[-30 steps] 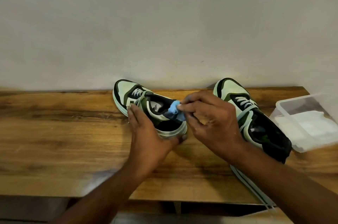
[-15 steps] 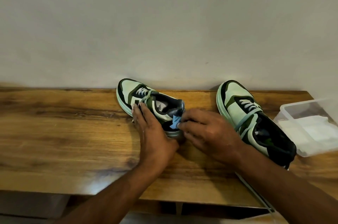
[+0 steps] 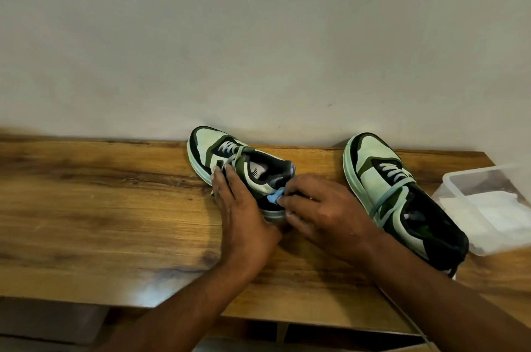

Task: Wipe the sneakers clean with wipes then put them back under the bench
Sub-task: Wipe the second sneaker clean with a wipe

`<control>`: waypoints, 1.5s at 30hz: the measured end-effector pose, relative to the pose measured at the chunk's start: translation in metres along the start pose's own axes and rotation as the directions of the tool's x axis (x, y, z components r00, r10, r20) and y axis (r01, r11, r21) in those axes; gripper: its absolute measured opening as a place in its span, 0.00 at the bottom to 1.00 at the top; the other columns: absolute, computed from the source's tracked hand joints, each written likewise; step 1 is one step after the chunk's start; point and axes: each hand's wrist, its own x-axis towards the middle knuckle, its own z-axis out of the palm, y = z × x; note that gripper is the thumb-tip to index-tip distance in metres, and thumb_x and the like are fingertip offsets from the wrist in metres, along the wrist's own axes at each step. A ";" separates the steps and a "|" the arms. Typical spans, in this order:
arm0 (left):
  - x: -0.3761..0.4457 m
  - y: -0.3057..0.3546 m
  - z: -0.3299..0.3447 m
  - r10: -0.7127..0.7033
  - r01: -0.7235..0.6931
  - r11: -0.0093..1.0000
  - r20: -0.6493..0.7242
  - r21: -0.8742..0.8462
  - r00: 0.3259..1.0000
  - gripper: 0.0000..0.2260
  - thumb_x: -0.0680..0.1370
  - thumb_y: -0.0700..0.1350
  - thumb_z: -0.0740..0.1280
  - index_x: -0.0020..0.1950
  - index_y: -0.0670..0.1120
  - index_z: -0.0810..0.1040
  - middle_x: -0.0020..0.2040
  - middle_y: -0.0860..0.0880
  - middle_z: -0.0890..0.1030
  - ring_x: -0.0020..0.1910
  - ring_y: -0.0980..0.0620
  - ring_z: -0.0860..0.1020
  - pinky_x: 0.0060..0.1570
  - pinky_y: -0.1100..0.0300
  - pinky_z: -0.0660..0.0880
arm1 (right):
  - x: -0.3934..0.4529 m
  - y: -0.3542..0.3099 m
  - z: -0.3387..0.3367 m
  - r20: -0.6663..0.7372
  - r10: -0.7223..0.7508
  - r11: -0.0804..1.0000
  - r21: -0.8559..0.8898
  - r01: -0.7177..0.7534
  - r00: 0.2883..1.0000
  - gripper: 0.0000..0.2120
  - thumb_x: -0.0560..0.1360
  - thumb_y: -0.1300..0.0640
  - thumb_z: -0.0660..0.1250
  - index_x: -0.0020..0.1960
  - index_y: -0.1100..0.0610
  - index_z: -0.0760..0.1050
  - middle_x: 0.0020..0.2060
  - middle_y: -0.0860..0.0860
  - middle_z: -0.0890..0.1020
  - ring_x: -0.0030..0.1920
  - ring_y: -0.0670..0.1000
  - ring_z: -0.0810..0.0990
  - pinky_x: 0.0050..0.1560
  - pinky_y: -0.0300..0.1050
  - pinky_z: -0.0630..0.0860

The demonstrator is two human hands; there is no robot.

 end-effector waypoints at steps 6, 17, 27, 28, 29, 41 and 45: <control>-0.001 -0.005 -0.002 0.026 -0.027 1.000 0.015 0.007 1.000 0.60 0.71 0.52 0.79 0.84 0.48 0.34 0.84 0.49 0.32 0.82 0.50 0.32 0.83 0.48 0.43 | 0.021 -0.022 -0.001 -0.144 0.085 0.996 0.043 -0.079 0.986 0.08 0.78 0.66 0.71 0.56 0.66 0.83 0.50 0.58 0.80 0.50 0.58 0.80 0.47 0.52 0.78; -0.002 -0.002 -0.002 0.035 -0.035 0.999 0.028 0.012 0.999 0.61 0.71 0.54 0.79 0.83 0.49 0.32 0.83 0.50 0.30 0.82 0.51 0.31 0.82 0.52 0.41 | 0.020 -0.026 0.000 -0.151 0.163 0.987 0.011 -0.163 0.975 0.07 0.78 0.64 0.71 0.54 0.66 0.83 0.49 0.58 0.80 0.47 0.57 0.80 0.44 0.53 0.79; -0.001 -0.002 -0.002 0.014 -0.014 1.000 0.011 0.018 1.000 0.57 0.75 0.50 0.77 0.83 0.49 0.33 0.83 0.51 0.31 0.83 0.49 0.34 0.83 0.49 0.46 | 0.010 -0.024 0.004 -0.056 0.145 0.988 0.055 -0.142 0.988 0.08 0.76 0.63 0.73 0.54 0.61 0.85 0.47 0.54 0.81 0.44 0.52 0.80 0.41 0.50 0.80; -0.001 -0.002 -0.003 0.014 -0.015 1.000 0.015 0.006 1.000 0.62 0.71 0.54 0.80 0.84 0.49 0.33 0.84 0.51 0.32 0.83 0.49 0.35 0.83 0.50 0.46 | 0.010 -0.021 0.002 -0.143 0.182 0.982 0.071 -0.174 0.973 0.07 0.75 0.64 0.74 0.53 0.62 0.85 0.47 0.54 0.81 0.44 0.51 0.81 0.42 0.48 0.80; -0.001 -0.001 -0.003 0.017 -0.017 1.000 0.014 -0.001 1.000 0.65 0.67 0.59 0.81 0.84 0.49 0.34 0.84 0.52 0.32 0.83 0.49 0.35 0.83 0.50 0.46 | 0.011 -0.019 -0.002 -0.236 0.233 0.972 0.087 -0.218 0.943 0.07 0.74 0.65 0.75 0.52 0.62 0.85 0.47 0.54 0.82 0.43 0.50 0.81 0.42 0.46 0.80; 0.000 -0.006 -0.004 0.034 -0.032 0.999 -0.031 0.038 0.999 0.66 0.65 0.65 0.80 0.85 0.46 0.37 0.85 0.48 0.37 0.84 0.48 0.39 0.82 0.44 0.51 | 0.008 -0.011 0.007 -0.175 0.737 0.631 0.524 -0.572 0.653 0.10 0.67 0.66 0.78 0.42 0.52 0.85 0.37 0.44 0.85 0.37 0.45 0.85 0.37 0.48 0.84; 0.000 -0.007 -0.002 0.030 -0.028 0.999 -0.033 0.045 0.999 0.66 0.65 0.59 0.83 0.85 0.47 0.38 0.85 0.50 0.37 0.84 0.48 0.39 0.82 0.47 0.50 | 0.001 -0.001 0.020 0.097 0.896 0.309 0.567 -0.764 0.434 0.10 0.68 0.64 0.80 0.36 0.51 0.84 0.36 0.44 0.86 0.36 0.47 0.86 0.40 0.57 0.85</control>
